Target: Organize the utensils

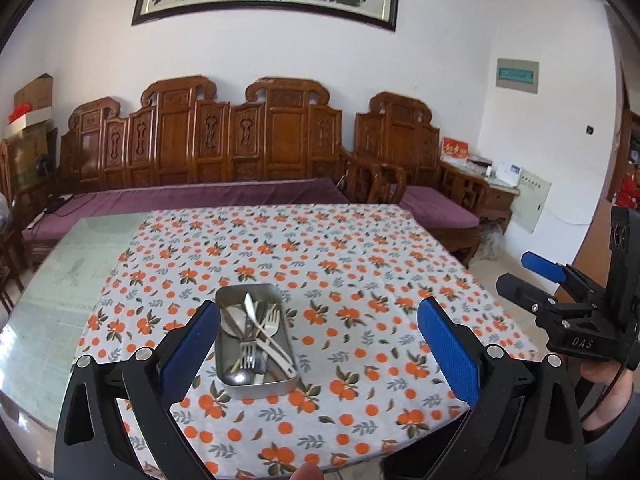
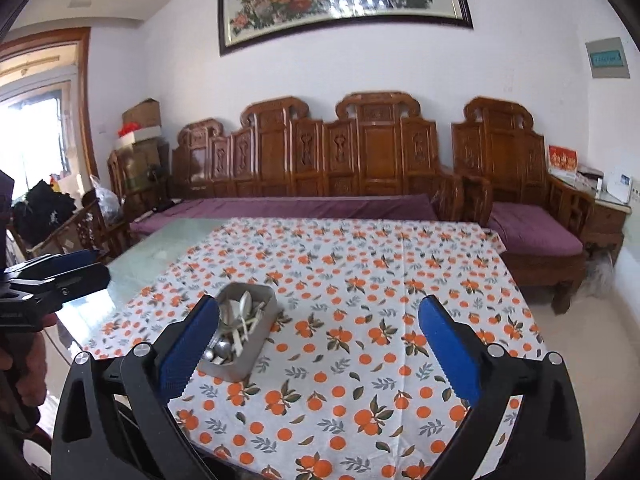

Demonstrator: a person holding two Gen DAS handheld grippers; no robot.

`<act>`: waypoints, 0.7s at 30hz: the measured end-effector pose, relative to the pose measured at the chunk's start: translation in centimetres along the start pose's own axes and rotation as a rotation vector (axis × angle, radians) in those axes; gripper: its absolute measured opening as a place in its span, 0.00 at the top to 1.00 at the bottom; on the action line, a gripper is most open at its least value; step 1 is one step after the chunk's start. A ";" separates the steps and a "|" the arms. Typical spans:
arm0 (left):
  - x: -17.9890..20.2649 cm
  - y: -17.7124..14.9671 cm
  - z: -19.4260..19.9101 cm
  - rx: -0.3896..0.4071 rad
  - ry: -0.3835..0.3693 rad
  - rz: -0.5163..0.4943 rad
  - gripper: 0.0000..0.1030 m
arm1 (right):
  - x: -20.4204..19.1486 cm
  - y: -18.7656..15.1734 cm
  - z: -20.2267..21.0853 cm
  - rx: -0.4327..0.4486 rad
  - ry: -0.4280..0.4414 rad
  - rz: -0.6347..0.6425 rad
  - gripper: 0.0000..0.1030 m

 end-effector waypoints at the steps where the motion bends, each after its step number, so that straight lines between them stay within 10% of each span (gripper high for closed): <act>1: 0.4 0.2 0.6 0.016 -0.005 -0.005 0.08 | -0.3 0.1 0.6 0.010 0.016 0.004 0.02; 21: 1.5 -0.5 3.0 0.071 0.024 -0.028 0.08 | -2.6 1.1 4.3 0.072 0.067 0.028 0.02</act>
Point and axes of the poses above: each gripper's, at about its wrist camera, not at the fingertips, and z roughly against the way its jaws point, x to its right, y to its top, the point moved 7 cm from there along -z, roughly the way its jaws point
